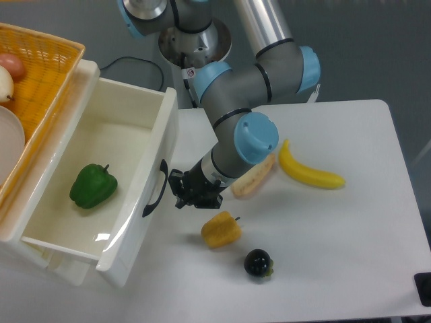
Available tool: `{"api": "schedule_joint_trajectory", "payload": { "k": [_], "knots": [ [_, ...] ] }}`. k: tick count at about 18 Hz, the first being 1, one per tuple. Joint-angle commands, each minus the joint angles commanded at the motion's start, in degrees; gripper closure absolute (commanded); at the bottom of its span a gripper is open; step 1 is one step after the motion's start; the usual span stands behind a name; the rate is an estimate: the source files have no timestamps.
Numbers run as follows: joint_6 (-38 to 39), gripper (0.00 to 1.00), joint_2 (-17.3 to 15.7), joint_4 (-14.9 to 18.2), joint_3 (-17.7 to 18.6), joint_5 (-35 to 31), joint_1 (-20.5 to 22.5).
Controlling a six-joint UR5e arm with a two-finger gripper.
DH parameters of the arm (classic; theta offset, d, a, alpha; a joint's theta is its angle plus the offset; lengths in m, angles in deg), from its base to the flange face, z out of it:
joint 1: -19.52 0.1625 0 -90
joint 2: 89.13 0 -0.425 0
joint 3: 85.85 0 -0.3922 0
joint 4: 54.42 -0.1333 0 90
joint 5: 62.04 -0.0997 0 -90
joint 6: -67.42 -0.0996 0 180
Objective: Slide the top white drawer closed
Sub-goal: 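Move the gripper toward the open white drawer's front panel, then press the gripper against the drawer front beside the black handle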
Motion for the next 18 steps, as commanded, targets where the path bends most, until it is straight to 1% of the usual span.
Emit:
{"api": "schedule_joint_trajectory", "payload": {
  "k": [3, 6, 11, 18],
  "knots": [
    [0.0, 0.89, -0.1, 1.0, -0.5, 0.7, 0.2],
    [0.0, 0.89, -0.1, 1.1, -0.7, 1.1, 0.0],
    [-0.1, 0.89, -1.1, 2.3, -0.7, 2.3, 0.1],
    [-0.1, 0.89, -1.8, 2.5, -0.7, 3.3, 0.0]
  ]
}}
